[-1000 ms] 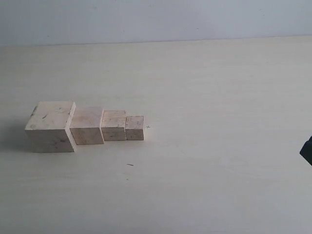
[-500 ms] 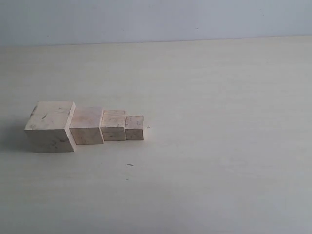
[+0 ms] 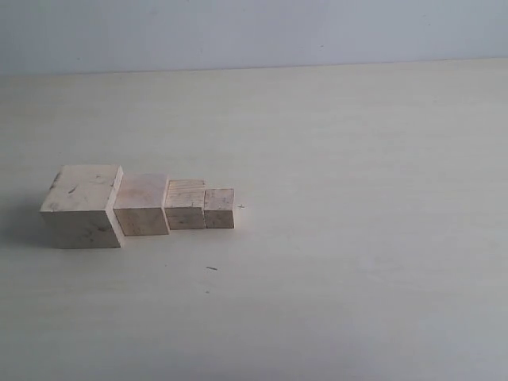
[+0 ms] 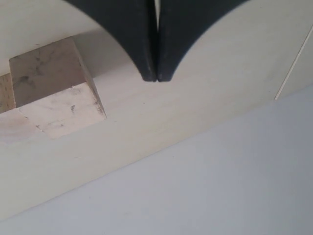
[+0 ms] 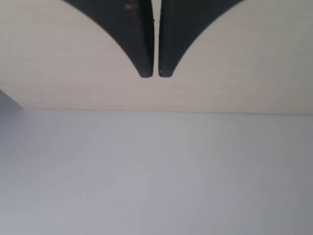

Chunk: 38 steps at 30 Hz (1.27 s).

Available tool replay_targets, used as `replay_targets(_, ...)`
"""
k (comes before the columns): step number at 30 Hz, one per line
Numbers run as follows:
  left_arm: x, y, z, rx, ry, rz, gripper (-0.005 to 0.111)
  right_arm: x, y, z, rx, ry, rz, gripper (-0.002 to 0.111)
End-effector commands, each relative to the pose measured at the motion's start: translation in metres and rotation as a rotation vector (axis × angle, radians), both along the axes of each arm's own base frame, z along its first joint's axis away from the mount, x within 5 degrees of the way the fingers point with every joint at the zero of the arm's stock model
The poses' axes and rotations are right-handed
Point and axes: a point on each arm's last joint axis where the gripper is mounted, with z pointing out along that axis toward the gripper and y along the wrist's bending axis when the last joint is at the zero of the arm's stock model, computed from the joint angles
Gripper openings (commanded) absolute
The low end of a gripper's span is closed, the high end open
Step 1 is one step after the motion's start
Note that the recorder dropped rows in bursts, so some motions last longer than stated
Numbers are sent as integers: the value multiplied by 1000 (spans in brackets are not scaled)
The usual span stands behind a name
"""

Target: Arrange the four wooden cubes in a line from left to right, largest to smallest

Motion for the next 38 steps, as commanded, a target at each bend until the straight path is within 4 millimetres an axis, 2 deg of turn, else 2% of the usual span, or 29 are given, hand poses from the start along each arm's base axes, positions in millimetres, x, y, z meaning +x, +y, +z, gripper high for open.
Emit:
replay_targets(1,0,0,1,-10,-11,2,0,0,0,-1,4,-3,-7,4)
replay_targets(38,0,0,3,-9,-36,1,0,0,0,-1,6,-3,-7,4)
